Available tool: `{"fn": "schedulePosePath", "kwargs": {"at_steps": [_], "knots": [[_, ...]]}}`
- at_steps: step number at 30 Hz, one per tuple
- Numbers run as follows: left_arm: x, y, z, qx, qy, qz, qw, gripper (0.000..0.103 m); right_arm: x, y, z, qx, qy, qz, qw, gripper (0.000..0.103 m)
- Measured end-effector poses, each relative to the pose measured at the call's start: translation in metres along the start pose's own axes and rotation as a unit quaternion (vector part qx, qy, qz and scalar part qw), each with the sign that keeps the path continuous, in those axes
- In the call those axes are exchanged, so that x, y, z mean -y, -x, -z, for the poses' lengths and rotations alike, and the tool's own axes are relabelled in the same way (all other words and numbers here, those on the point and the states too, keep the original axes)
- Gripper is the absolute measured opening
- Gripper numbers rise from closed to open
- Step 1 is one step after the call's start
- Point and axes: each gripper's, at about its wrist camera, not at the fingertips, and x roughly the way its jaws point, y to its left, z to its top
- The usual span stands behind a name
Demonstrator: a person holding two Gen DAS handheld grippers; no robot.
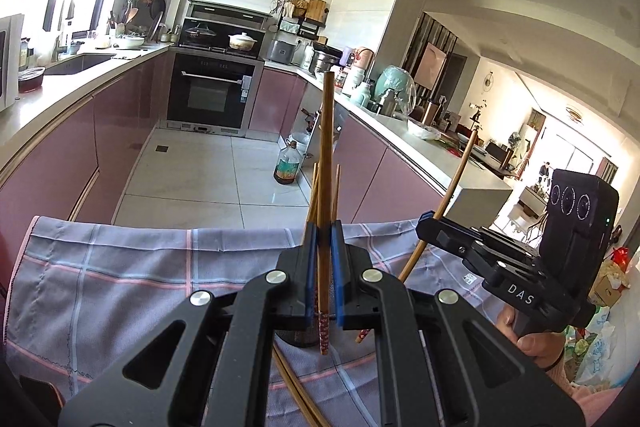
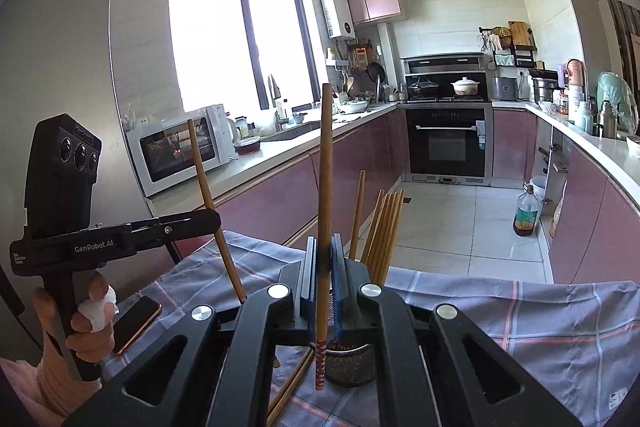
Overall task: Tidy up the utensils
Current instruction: 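Lower the chopstick into the mesh holder with the right gripper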
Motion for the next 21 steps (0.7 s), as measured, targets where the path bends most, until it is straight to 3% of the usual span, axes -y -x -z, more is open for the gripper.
{"fn": "schedulePosePath", "kwargs": {"at_steps": [21], "knots": [[0.007, -0.007, -0.024, 0.019, -0.013, 0.007, 0.9997, 0.008, 0.003, -0.012, -0.019, 0.02, 0.0, 0.019, 1.0, 0.005]]}}
